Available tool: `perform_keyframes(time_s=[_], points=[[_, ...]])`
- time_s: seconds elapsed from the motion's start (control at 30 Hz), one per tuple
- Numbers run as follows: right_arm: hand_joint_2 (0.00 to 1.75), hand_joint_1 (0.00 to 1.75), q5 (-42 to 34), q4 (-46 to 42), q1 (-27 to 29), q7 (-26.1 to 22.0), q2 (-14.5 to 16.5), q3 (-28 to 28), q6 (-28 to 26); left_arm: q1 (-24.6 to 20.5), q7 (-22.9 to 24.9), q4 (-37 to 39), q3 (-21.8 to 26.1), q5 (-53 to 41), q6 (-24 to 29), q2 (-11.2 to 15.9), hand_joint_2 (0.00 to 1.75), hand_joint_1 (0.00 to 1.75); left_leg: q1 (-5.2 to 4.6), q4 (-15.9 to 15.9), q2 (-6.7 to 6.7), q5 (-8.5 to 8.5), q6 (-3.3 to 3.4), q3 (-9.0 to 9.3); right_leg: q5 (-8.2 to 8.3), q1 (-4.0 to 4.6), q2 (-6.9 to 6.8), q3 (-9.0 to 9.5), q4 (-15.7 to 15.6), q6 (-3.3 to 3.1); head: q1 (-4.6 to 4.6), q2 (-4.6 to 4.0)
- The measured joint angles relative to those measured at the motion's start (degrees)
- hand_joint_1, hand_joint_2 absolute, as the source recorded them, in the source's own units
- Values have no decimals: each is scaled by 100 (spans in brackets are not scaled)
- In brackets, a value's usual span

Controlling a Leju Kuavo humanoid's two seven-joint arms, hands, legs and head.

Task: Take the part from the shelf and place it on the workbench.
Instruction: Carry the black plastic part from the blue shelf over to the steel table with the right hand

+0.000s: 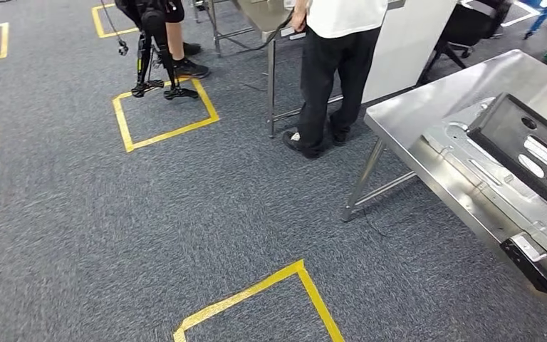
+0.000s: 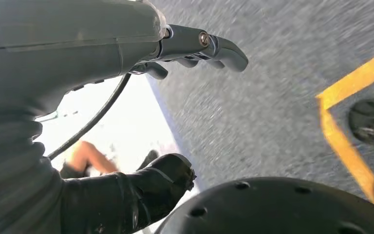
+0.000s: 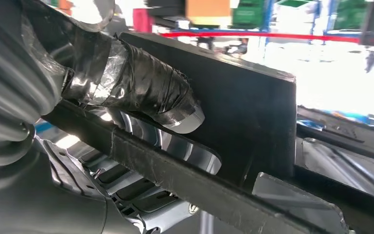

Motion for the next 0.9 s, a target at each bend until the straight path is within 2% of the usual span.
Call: perform_keyframes(time_s=[0.03,0.1,0.13,0.17,0.23,0.27,0.3,0.33,0.37,0.4,0.43,0.47,0.5,0.53,0.6,0.63,0.7,0.73,0.77,0.8,0.83,0.87,0.9], points=[[175,175,-1,4,2,0,3,0,2,-1,2,0,4,0,-2,2,175,0,-8,-69,-22,-6,12,27,14,-11,62,-27,2,38,0,0],[175,175,-1,9,29,-1,5,0,4,-25,9,-1,7,-1,-11,-2,175,0,-16,-135,111,42,55,49,42,-44,161,-63,-1,116,-1,0],[175,175,-3,14,42,-3,5,-2,4,-33,15,-1,7,-9,-23,-10,175,0,-11,-181,185,73,90,63,12,-43,87,-89,38,144,4,0],[175,175,-4,17,44,-5,4,-4,4,-35,21,-1,8,-21,-33,-16,175,0,-2,-227,264,103,124,75,-81,-35,-53,-152,167,165,7,0],[175,175,-8,30,21,-10,5,-7,3,-17,32,0,9,-50,-58,-26,175,0,-6,-270,412,130,162,79,-418,-24,-412,-407,720,200,16,0],[175,175,-8,41,9,-11,5,-4,3,-9,35,0,9,-57,-65,-25,175,0,-11,-270,486,129,169,73,-584,-34,-500,-565,1067,221,15,0],[175,175,-8,58,6,-12,7,-2,4,-4,39,0,9,-64,-74,-25,175,0,-15,-269,553,124,171,68,-680,-48,-544,-681,1331,242,16,0],[175,175,-8,78,7,-13,8,-1,7,-3,42,0,9,-69,-81,-25,175,0,-17,-266,622,118,170,66,-672,-66,-571,-712,1425,263,18,0],[175,175,-10,102,2,-14,9,0,10,-5,45,0,9,-74,-87,-27,175,0,-14,-260,693,109,162,66,-560,-84,-600,-630,1298,283,17,0],[175,175,-14,126,-9,-15,9,0,14,-7,48,0,9,-78,-90,-30,175,0,-9,-247,758,95,145,68,-382,-100,-655,-444,978,302,17,0],[175,175,-20,146,-28,-15,6,0,19,-10,48,-1,9,-80,-91,-33,175,0,-8,-227,824,75,118,73,-231,-105,-767,-227,579,311,18,0],[175,175,-26,168,-51,-15,1,0,25,-12,48,-1,9,-84,-91,-35,175,0,-16,-203,879,50,85,78,-117,-96,-871,-48,244,301,17,0],[175,175,-31,189,-75,-15,-5,1,30,-15,49,-1,10,-88,-92,-35,175,0,-27,-185,926,26,49,87,-69,-80,-937,59,42,275,16,0],[175,175,-35,212,-96,-15,-10,1,33,-20,50,-1,10,-92,-93,-34,175,0,-37,-177,974,7,15,101,-74,-60,-958,87,-31,239,16,0],[175,175,-33,259,-124,-15,-15,2,31,-40,58,-2,11,-96,-99,-35,175,0,-35,-179,1062,-22,-49,134,-60,-48,-839,78,-29,164,15,0],[175,175,-11,282,-138,-11,-16,2,17,-49,62,-2,11,-97,-102,-36,175,0,-19,-141,1011,-63,-86,134,-49,-55,-791,82,-45,128,15,0],[175,175,67,331,-202,10,-22,10,-24,-52,69,-2,11,-106,-107,-38,175,0,11,188,735,-288,-138,-3,-25,-75,-713,91,-74,48,13,0],[175,175,110,360,-239,33,-24,20,-44,-49,70,-1,11,-111,-108,-38,175,0,24,534,565,-474,-149,-166,-20,-72,-681,87,-77,21,12,0],[175,175,137,391,-278,57,-26,33,-55,-45,71,-1,11,-116,-108,-38,175,0,27,934,476,-659,-147,-367,-20,-63,-646,79,-72,1,12,0],[175,175,151,426,-305,80,-26,48,-61,-43,71,-1,11,-119,-107,-38,175,0,28,1283,443,-778,-143,-553,-23,-52,-610,74,-66,-8,12,0],[175,175,161,462,-328,96,-26,64,-61,-43,69,-1,11,-121,-107,-38,175,0,28,1502,430,-802,-132,-680,-26,-38,-574,74,-60,-16,12,0],[175,175,166,495,-345,104,-26,79,-61,-43,68,-2,11,-123,-107,-38,175,0,28,1485,427,-704,-115,-695,-31,-27,-542,78,-55,-20,12,0],[175,175,169,526,-362,109,-26,94,-64,-43,66,-2,12,-128,-109,-38,175,0,26,1234,424,-503,-89,-596,-37,-18,-512,89,-50,-21,12,0]])
